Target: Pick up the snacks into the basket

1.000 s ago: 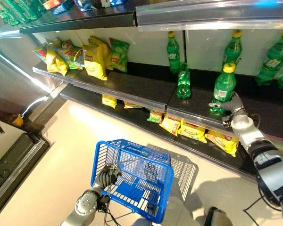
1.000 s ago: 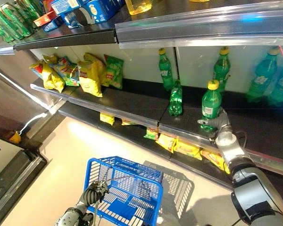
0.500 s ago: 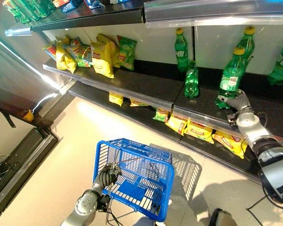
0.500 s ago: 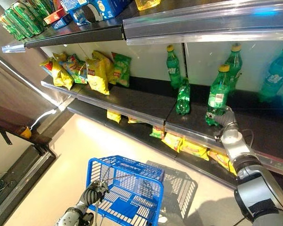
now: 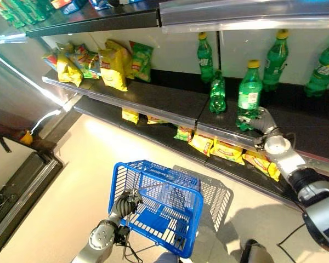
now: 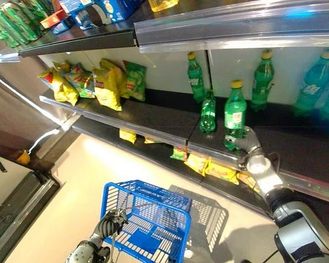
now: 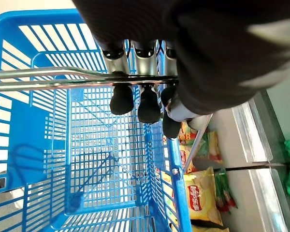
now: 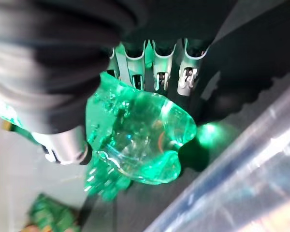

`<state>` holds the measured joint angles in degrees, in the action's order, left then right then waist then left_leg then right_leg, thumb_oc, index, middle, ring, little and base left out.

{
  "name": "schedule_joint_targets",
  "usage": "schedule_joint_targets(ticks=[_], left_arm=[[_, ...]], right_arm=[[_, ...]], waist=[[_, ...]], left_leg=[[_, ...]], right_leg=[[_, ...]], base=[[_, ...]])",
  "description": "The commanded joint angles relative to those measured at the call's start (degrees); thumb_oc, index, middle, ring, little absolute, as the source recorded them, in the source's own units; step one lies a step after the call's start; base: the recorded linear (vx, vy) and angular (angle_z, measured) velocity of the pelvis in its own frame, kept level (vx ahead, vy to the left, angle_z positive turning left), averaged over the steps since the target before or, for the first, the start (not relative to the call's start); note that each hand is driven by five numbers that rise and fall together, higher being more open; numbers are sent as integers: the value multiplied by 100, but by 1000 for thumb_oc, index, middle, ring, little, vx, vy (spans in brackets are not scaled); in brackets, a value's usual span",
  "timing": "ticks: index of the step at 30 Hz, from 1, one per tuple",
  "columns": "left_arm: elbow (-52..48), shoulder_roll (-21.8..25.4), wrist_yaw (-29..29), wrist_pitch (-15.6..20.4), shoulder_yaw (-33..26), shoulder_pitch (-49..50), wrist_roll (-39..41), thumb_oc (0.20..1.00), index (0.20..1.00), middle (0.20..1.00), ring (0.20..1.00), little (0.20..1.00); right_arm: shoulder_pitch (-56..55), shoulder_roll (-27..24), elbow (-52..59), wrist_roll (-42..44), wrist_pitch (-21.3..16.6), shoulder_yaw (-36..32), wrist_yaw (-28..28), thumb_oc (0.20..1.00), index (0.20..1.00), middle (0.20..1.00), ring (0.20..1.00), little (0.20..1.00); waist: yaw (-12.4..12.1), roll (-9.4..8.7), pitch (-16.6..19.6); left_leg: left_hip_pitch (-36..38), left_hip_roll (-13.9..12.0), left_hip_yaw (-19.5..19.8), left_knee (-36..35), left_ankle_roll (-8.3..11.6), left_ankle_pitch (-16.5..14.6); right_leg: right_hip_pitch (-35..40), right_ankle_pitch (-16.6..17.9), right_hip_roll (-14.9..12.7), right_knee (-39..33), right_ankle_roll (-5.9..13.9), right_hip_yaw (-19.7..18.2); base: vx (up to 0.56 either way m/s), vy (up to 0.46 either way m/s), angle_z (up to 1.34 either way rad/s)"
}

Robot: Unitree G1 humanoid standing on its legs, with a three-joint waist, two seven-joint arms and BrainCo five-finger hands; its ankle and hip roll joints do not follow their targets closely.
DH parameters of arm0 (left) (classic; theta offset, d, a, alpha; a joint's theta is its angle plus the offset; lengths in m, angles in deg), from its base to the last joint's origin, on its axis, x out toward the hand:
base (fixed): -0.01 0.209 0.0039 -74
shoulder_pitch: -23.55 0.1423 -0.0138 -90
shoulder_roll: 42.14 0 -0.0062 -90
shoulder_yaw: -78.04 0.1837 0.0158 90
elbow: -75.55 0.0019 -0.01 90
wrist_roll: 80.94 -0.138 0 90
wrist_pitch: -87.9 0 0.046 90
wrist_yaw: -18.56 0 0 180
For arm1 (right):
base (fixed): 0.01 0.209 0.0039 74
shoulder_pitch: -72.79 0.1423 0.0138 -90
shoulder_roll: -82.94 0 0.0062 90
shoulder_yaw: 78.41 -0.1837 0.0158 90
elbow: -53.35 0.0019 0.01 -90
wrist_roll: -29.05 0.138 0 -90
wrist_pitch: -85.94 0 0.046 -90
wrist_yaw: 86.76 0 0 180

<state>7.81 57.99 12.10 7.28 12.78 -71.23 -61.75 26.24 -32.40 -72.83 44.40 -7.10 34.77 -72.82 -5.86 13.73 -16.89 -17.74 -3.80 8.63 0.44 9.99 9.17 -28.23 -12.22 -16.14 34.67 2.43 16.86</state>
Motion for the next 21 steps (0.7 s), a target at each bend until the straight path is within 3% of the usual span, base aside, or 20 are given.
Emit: schedule_joint_targets(ticks=[1, 11, 17, 21], left_arm=[[61, 210, -238, 292, -144, -374, -191, 200, 200, 200, 200, 200], [1360, -143, -499, -46, -267, -1285, -828, 200, 200, 200, 200, 200], [2126, -342, -730, -141, -302, -1966, -939, 200, 200, 200, 200, 200], [2088, -288, -902, -113, -290, -2393, -916, 200, 200, 200, 200, 200]], right_arm=[[376, 76, 1051, 265, -686, -255, -114, 200, 200, 200, 200, 200], [-1613, 352, 3115, 809, -791, -419, -1023, 200, 200, 200, 200, 200], [-2342, 431, 3552, 787, -722, -187, -1397, 200, 200, 200, 200, 200], [-2598, 649, 3121, 727, -578, 303, -1660, 200, 200, 200, 200, 200]], waist=[[211, -594, -36], [778, -1288, -100], [988, -1553, -150], [1046, -1707, -225]], left_leg=[[37, 182, -161, 47, -276, -316], [13, -41, -800, 177, -292, -442], [-14, -115, -961, 282, -303, -483], [-26, -147, -1015, 320, -311, -494]], right_leg=[[854, 624, 115, -1604, 537, -633], [773, 1206, 428, -2428, 668, -1074], [686, 1301, 505, -2489, 696, -1179], [623, 1335, 532, -2471, 709, -1228]], base=[[-63, 20, -30], [-60, 23, -34], [-38, 33, -24], [-36, 21, -22]])
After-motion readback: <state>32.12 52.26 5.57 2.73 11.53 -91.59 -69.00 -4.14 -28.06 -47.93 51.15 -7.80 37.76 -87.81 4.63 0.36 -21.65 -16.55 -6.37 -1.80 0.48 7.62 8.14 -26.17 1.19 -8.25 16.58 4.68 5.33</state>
